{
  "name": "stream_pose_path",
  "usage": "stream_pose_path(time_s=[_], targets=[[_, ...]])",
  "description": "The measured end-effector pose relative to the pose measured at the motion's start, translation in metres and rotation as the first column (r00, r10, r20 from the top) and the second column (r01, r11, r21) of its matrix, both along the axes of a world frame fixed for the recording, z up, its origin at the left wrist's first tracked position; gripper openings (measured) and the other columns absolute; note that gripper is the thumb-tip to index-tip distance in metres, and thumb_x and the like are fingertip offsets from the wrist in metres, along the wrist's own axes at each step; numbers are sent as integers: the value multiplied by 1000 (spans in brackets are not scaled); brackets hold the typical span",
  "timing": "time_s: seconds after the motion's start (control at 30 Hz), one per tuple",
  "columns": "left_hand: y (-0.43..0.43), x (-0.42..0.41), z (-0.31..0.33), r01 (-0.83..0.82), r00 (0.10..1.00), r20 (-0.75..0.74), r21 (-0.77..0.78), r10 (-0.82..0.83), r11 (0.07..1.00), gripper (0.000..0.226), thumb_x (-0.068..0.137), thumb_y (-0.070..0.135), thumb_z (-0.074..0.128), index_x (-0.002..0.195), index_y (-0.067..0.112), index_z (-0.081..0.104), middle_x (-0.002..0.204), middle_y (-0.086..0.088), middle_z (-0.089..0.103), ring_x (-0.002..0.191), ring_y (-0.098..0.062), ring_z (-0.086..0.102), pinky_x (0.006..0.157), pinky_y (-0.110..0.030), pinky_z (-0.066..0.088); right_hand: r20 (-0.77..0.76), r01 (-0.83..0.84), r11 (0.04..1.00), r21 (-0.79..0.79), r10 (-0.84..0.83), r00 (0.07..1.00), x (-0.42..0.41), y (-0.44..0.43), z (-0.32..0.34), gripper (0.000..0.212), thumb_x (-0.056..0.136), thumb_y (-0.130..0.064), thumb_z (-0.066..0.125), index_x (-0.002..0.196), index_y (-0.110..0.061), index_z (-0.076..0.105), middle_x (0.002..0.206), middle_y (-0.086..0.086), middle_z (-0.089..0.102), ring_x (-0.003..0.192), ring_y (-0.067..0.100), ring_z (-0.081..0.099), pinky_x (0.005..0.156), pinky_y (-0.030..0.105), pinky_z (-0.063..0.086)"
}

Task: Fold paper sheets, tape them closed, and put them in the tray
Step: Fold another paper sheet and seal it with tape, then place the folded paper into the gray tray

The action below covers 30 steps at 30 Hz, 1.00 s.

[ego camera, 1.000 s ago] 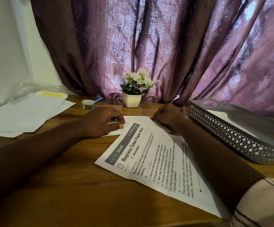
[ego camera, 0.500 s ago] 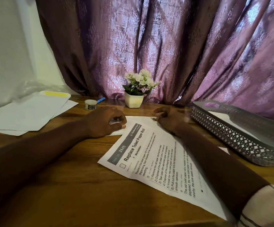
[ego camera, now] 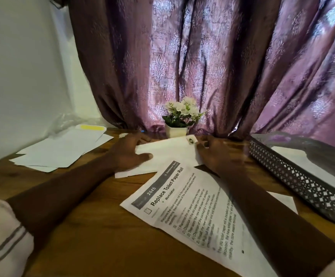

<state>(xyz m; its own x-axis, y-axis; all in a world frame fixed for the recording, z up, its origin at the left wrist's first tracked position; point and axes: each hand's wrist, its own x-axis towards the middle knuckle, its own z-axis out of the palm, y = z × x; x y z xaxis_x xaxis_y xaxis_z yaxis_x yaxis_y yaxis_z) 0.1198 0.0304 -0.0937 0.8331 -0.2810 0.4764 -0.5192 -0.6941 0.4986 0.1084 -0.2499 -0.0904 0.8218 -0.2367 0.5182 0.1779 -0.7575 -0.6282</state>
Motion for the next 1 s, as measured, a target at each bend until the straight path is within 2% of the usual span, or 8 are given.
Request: stream_pose_path(time_s=[0.17, 0.3, 0.43, 0.53, 0.63, 0.77, 0.87, 1.0], targets=[[0, 1, 23, -66, 935, 339, -126, 105, 990, 31, 79, 32, 65, 108, 18, 69, 109, -8, 66, 100, -29, 66, 93, -46, 51, 86, -203, 897, 394, 184, 979, -2, 6, 9, 34, 96, -30, 70, 122, -8, 67, 104, 2, 72, 84, 9, 67, 69, 15, 50], [-35, -25, 45, -168, 652, 714, -192, 256, 967, 22, 93, 32, 64, 112, 22, 69, 117, -4, 63, 111, -28, 60, 96, -49, 45, 235, -257, 798, 545, 149, 961, 5, 10, 16, 13, 96, -12, 70, 107, -6, 73, 103, 10, 78, 90, 21, 74, 74, 27, 59], [-96, -82, 39, 301, 832, 509, -80, -221, 950, 27, 93, 42, 64, 111, 23, 67, 115, 4, 61, 112, -12, 57, 96, -42, 47, 253, -219, 800, 559, 88, 964, 0, 8, 23, 18, 95, -20, 71, 107, -7, 71, 103, 12, 78, 91, 25, 76, 81, 42, 63], [-118, -102, 13, 501, 810, 183, 278, -557, 820, 38, 92, 58, 61, 114, 28, 68, 122, 10, 62, 114, -7, 56, 98, -39, 49, 291, -108, 850, 516, -55, 955, -16, 1, 38, 13, 96, -13, 70, 106, -6, 67, 104, 9, 75, 79, 16, 69, 64, 16, 57], [-123, -97, 4, 464, 849, 29, 440, -528, 769, 58, 90, 73, 50, 133, 35, 59, 142, 16, 55, 131, -7, 48, 113, -37, 39, 318, -35, 839, 543, -167, 933, -29, -12, 52, 21, 92, -10, 74, 109, -1, 68, 101, 10, 73, 71, 5, 64, 56, 6, 50], [-117, -86, 0, 458, 861, 9, 421, -509, 783, 68, 83, 85, 41, 133, 40, 56, 142, 21, 52, 132, -6, 47, 113, -35, 38, 327, 36, 758, 651, -322, 888, -66, -40, 71, 31, 85, -9, 80, 108, -14, 60, 97, 6, 73, 83, 21, 72, 82, 36, 62], [-116, -85, -2, 472, 848, 14, 436, -530, 766, 70, 83, 86, 39, 133, 41, 57, 141, 22, 53, 131, -4, 46, 113, -35, 38, 364, 100, 763, 638, -414, 834, -110, -78, 82, 40, 84, -4, 70, 119, -22, 61, 103, 9, 73, 91, 27, 72, 84, 41, 62], [-117, -84, -1, 465, 854, -1, 446, -520, 765, 67, 84, 86, 38, 132, 43, 56, 139, 23, 51, 130, -4, 46, 110, -32, 38, 352, 234, 724, 648, -558, 751, -166, -123, 94, 31, 92, 5, 53, 109, -11, 73, 103, 8, 72, 81, 17, 66, 66, 9, 53]])
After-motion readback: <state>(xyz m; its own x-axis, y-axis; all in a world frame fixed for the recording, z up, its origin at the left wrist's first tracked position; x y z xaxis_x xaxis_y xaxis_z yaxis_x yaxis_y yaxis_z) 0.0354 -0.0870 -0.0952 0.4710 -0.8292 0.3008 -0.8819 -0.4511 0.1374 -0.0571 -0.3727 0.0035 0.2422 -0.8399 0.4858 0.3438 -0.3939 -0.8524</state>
